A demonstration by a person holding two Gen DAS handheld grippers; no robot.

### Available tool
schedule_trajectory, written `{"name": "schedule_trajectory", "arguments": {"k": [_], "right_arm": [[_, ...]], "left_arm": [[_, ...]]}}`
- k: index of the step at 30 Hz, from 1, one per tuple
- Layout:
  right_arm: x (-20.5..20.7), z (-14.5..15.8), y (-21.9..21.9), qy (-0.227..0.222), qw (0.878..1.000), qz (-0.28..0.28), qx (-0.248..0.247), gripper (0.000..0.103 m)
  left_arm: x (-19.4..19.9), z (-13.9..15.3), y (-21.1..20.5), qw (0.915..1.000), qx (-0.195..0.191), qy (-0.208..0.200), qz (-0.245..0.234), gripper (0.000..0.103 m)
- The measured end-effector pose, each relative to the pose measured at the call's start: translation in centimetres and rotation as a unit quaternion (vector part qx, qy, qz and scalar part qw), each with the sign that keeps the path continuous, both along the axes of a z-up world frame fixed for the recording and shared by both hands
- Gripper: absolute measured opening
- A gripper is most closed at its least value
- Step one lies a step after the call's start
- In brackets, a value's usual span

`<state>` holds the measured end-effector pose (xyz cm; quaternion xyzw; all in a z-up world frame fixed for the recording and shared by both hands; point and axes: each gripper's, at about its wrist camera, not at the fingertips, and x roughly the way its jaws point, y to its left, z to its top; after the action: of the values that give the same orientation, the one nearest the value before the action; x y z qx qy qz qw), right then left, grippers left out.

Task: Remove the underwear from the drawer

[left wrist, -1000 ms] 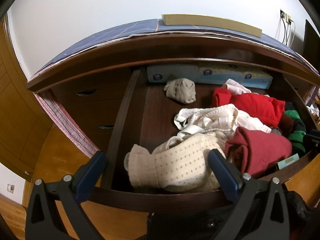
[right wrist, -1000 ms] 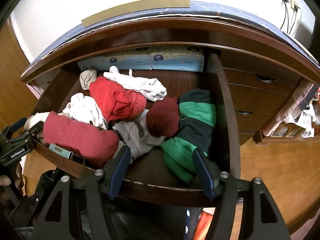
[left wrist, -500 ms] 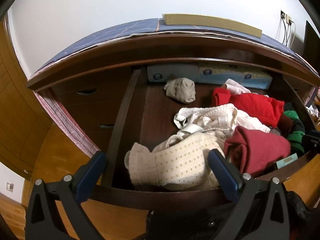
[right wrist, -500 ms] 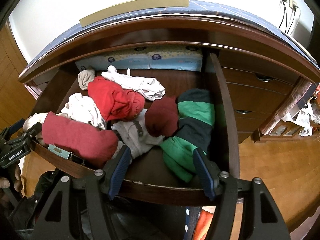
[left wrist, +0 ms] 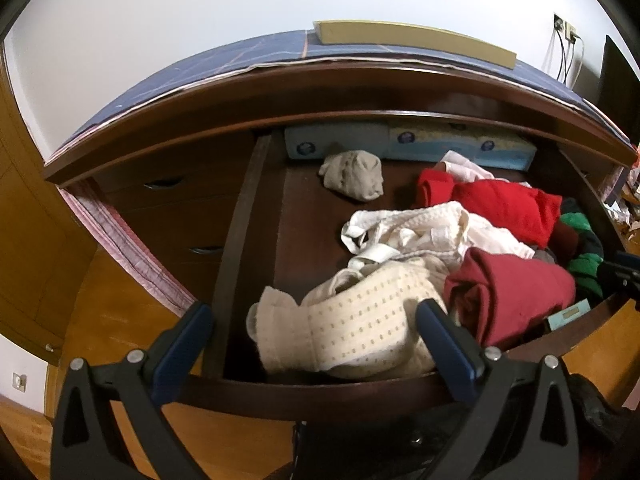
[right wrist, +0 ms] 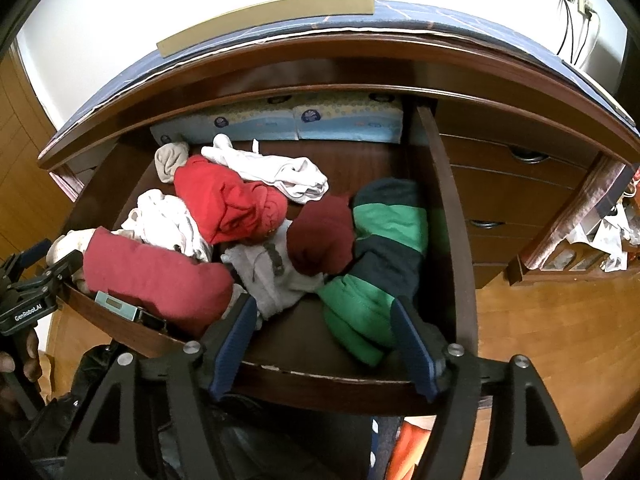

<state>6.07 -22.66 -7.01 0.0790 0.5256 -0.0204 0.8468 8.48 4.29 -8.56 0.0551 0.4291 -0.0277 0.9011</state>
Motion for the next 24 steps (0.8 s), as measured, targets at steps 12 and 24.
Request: {"name": "schedule_trajectory", "arguments": {"k": [12, 24], "right_arm": [[0.4, -0.4, -0.1, 0.006, 1.000, 0.001, 0.004, 0.072], [1.9, 0.4, 0.3, 0.003, 1.000, 0.026, 0.003, 0.072]], "left_arm": [[0.1, 0.0, 0.0, 1.0000, 0.000, 0.003, -0.005, 0.103], [0.9, 0.0, 0.2, 0.9986, 0.006, 0.034, -0.039, 0.103]]}}
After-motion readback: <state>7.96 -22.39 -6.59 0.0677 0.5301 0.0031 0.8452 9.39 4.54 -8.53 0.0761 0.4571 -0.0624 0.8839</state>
